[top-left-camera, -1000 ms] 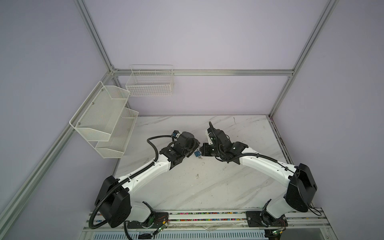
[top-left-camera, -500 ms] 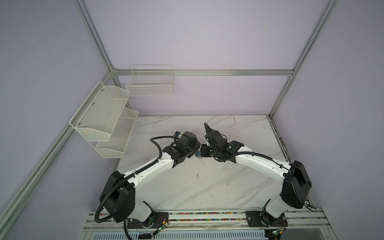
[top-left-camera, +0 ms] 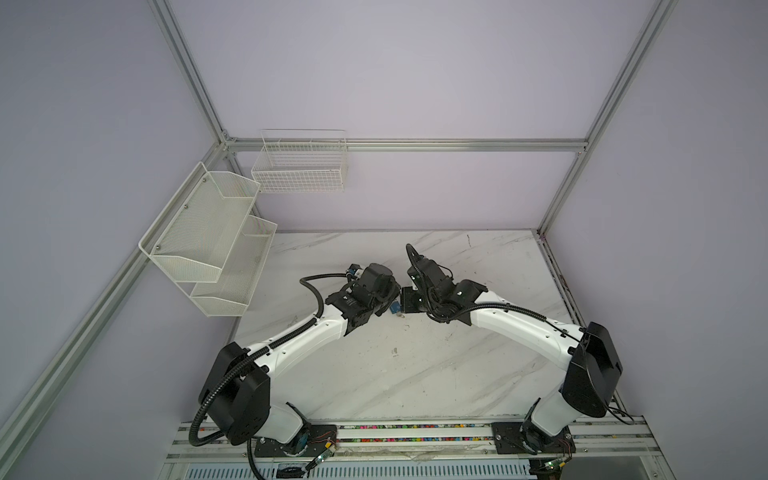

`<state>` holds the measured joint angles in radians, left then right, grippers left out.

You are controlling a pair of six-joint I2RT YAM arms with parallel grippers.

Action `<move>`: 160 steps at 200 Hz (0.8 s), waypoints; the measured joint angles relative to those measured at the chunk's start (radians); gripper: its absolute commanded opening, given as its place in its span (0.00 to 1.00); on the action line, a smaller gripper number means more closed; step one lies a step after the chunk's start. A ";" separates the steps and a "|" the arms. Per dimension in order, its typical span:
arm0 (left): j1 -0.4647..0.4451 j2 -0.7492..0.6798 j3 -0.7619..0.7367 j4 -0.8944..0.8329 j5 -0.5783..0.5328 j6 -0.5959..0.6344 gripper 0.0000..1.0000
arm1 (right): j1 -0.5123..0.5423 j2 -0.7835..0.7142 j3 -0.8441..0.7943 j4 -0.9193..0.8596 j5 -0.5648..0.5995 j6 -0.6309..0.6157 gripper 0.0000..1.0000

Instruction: Unlock with the key

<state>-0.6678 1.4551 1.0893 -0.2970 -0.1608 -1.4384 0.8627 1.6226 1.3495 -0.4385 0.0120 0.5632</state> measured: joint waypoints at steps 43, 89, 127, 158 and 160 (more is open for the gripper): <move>0.009 0.000 0.000 -0.005 0.024 -0.029 0.00 | 0.022 0.000 -0.005 0.008 0.048 0.000 0.00; 0.023 0.006 0.000 0.005 0.071 -0.098 0.00 | 0.030 -0.006 -0.047 0.072 0.084 -0.018 0.00; 0.027 0.006 0.000 0.011 0.094 -0.129 0.00 | 0.031 -0.008 -0.055 0.106 0.098 -0.038 0.00; 0.028 0.006 0.000 0.022 0.098 -0.141 0.00 | 0.032 -0.012 -0.056 0.119 0.105 -0.056 0.00; 0.028 0.006 0.000 0.022 0.098 -0.141 0.00 | 0.032 -0.012 -0.056 0.120 0.105 -0.057 0.00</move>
<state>-0.6395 1.4609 1.0889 -0.2752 -0.0631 -1.5795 0.8944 1.6104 1.2930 -0.3187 0.1173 0.5060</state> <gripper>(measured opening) 0.225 0.055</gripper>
